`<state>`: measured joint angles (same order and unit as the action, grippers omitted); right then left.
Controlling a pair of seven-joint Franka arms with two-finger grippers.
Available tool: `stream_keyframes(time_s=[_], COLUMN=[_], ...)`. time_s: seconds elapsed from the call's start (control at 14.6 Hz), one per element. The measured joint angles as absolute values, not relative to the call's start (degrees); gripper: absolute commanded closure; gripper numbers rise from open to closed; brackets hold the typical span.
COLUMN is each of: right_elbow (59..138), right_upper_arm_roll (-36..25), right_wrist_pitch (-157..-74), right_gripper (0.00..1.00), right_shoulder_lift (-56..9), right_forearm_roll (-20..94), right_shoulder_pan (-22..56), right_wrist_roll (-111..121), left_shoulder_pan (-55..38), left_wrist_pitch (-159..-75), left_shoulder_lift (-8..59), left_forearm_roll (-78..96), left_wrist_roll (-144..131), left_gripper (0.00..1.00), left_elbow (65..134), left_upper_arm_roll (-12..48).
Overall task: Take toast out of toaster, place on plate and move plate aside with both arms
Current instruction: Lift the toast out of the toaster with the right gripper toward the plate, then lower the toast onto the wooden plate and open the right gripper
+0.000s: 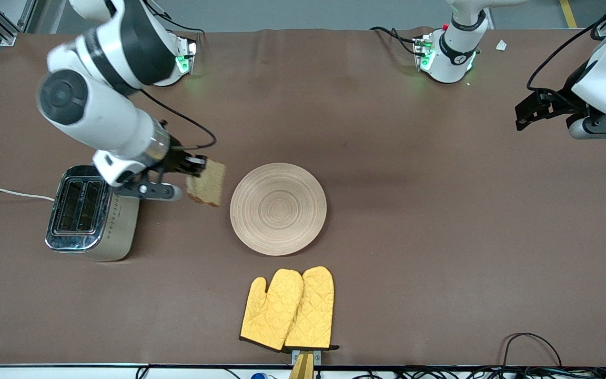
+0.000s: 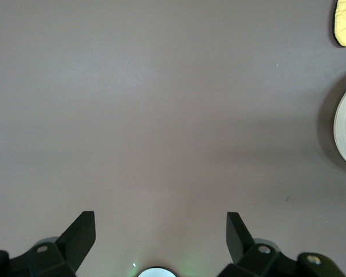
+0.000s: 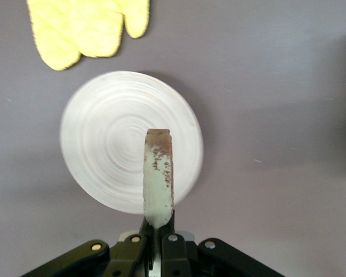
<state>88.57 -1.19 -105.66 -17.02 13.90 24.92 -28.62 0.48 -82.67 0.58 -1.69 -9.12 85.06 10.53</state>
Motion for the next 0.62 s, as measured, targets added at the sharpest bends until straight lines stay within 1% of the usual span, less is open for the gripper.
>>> stream_keyframes(time_s=[0.14, 0.27, 0.41, 0.62], right_elbow=[93.5, 97.7, 99.2, 99.6], right_upper_arm_roll=[-1.1, -1.0, -0.9, -0.9], right_wrist_pitch=[-115.2, -121.5, -123.1, -123.3], right_gripper=[1.00, 1.00, 1.00, 1.00], right_shoulder_lift=[-18.7, -19.9, -20.6, -21.0], right_forearm_roll=[15.8, 21.0, 24.5, 27.0], right_shoulder_pan=[27.0, 28.4, 29.0, 29.1], right_wrist_roll=[-29.4, -29.1, -27.4, -23.9], left_shoulder_pan=[0.3, 0.4, 0.4, 0.4], left_wrist_pitch=[-82.7, -82.7, -82.7, -82.7], left_shoulder_lift=[0.6, 0.6, 0.6, 0.6], left_forearm_roll=[-1.7, -1.7, -1.7, -1.7], left_wrist_roll=[-9.1, -9.1, -9.1, -9.1], left_gripper=[0.00, 0.00, 0.00, 0.00], left_elbow=[85.1, 85.1, 85.1, 85.1], left_upper_arm_roll=[10.5, 10.5, 10.5, 10.5])
